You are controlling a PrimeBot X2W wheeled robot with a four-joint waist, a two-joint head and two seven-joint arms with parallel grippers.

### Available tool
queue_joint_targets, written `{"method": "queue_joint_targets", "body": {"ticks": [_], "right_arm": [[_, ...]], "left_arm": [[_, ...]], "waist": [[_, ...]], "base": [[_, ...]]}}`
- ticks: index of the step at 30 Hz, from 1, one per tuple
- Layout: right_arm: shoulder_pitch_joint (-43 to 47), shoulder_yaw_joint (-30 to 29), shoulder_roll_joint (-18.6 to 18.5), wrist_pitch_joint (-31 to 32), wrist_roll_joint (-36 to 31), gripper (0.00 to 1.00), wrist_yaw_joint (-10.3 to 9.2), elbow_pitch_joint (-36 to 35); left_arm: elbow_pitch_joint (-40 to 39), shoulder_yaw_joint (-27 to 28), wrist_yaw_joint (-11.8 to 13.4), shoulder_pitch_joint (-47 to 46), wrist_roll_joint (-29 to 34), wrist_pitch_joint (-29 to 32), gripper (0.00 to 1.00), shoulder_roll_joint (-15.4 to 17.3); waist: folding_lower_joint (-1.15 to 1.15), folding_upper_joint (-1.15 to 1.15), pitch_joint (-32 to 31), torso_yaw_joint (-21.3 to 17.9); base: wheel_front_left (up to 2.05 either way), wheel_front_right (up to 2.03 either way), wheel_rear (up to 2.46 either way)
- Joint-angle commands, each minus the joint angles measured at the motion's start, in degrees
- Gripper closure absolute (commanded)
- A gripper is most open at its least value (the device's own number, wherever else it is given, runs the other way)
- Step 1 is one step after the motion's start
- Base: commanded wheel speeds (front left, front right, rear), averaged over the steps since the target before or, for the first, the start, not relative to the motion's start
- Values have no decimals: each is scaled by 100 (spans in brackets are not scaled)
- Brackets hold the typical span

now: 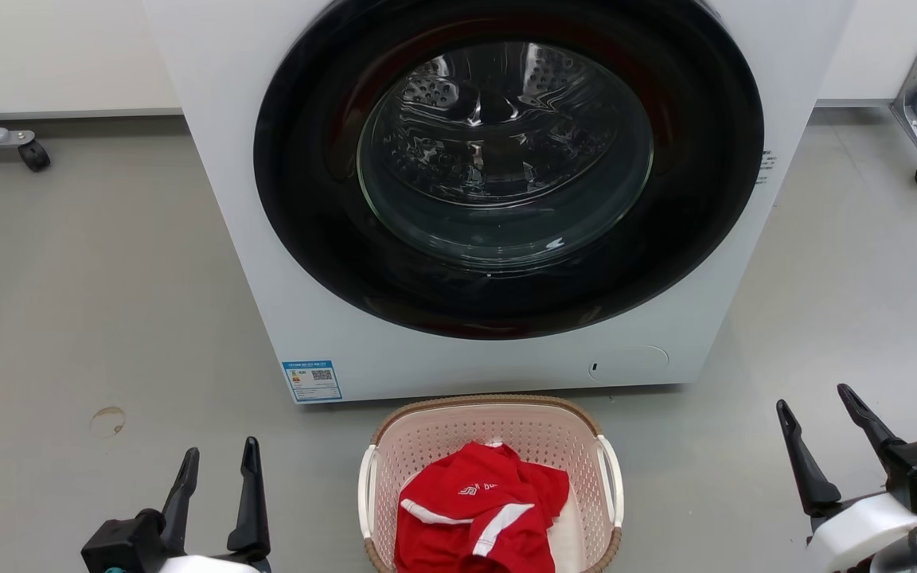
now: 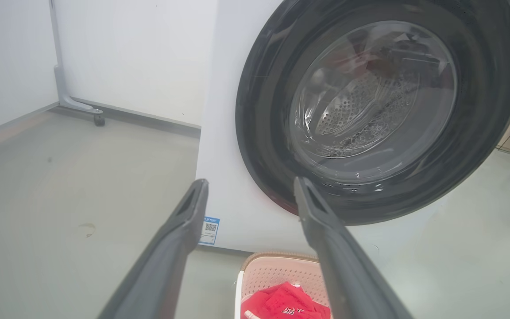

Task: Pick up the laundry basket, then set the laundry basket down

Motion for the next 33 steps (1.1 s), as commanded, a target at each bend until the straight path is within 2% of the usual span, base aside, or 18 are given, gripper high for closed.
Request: {"method": "queue_joint_targets", "body": {"ticks": [1, 11, 33], "right_arm": [[-197, 113, -176, -134, -214, 0, 24, -151], [-206, 149, -173, -302, -880, 0, 26, -154], [-191, 16, -79, -303, -567, 0, 26, -72]], "left_arm": [[-162, 134, -6, -104, 235, -108, 0, 55], [-171, 128, -18, -94, 901, -277, 0, 63], [-152, 126, -10, -96, 868, -278, 0, 63]], "waist": [[0, 0, -5, -4], [0, 0, -4, -24], [0, 0, 31, -26]], "base": [[0, 0, 0], [0, 0, 0], [0, 0, 0]]}}
